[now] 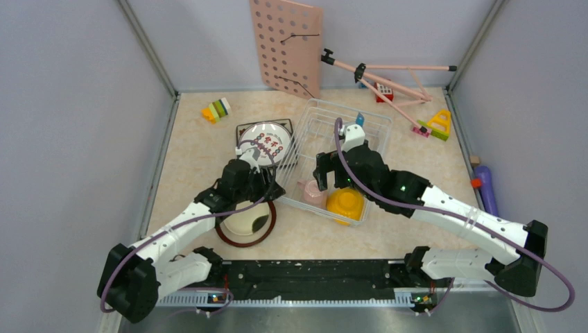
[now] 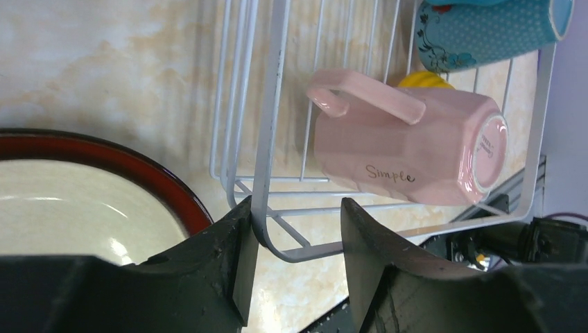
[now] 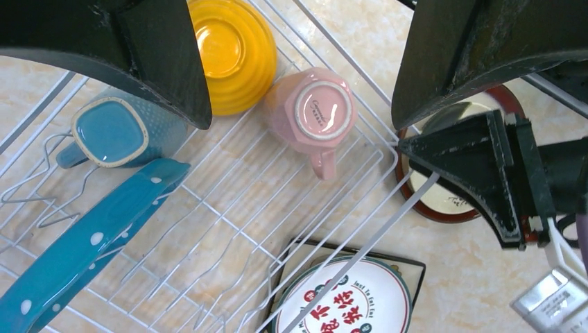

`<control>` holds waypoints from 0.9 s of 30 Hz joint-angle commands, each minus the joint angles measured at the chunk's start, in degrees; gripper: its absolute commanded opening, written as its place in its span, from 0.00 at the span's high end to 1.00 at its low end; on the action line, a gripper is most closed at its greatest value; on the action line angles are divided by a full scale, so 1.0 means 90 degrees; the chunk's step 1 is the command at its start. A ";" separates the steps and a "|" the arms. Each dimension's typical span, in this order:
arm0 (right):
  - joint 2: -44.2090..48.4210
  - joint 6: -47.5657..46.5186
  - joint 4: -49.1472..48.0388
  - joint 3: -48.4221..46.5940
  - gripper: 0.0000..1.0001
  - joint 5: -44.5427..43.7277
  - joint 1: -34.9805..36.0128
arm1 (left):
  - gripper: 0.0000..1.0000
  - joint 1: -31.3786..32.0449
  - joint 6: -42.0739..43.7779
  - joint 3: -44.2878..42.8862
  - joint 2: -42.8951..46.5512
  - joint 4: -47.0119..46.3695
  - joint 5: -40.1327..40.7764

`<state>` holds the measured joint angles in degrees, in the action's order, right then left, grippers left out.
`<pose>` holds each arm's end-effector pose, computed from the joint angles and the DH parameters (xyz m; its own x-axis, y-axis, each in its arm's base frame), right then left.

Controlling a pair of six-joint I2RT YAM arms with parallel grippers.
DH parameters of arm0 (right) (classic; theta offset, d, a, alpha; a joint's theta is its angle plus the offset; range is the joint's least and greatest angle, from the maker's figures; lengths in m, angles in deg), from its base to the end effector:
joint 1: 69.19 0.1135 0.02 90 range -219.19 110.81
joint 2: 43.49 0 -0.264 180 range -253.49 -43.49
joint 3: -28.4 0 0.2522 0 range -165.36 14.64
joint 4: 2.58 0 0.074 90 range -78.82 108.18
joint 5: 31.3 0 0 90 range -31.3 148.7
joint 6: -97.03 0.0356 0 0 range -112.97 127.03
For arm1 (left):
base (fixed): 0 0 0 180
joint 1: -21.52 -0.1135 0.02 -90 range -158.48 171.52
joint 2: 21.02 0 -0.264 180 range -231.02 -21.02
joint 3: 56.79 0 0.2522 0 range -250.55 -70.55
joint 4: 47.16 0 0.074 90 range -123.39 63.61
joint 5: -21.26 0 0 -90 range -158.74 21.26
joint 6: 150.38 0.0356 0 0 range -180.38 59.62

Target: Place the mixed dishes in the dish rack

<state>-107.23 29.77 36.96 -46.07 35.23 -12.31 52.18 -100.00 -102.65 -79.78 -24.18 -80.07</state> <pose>0.1454 0.1970 0.3458 -0.4661 -0.0655 -0.8823 -0.4309 0.8878 0.1617 0.1832 -0.1168 0.2191 -0.7945 -0.2559 -0.5507 0.1691 0.7778 -0.6054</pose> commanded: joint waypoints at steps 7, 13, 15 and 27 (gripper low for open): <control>0.0263 0.0198 -0.0375 0.0161 0.03 -0.0183 -0.0018 | 0.45 0.1099 -0.0338 0.0090 0.0388 0.0046 -0.0246; 0.0394 0.0253 -0.0322 0.0142 0.03 -0.0285 -0.0020 | 0.39 0.1101 0.0059 -0.0651 0.0987 0.1500 0.0657; 0.0529 0.0249 -0.0394 0.0233 0.03 -0.0343 -0.0026 | 0.37 0.1094 0.0115 -0.0866 0.1296 0.1928 0.1435; 0.0946 0.0051 -0.0629 0.0579 0.04 -0.0508 -0.0123 | 0.27 0.0255 -0.1144 -0.0596 0.1749 0.2550 0.2983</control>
<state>-100.48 31.43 33.46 -41.55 32.17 -12.86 55.72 -103.87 -109.99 -63.98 -4.64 -58.59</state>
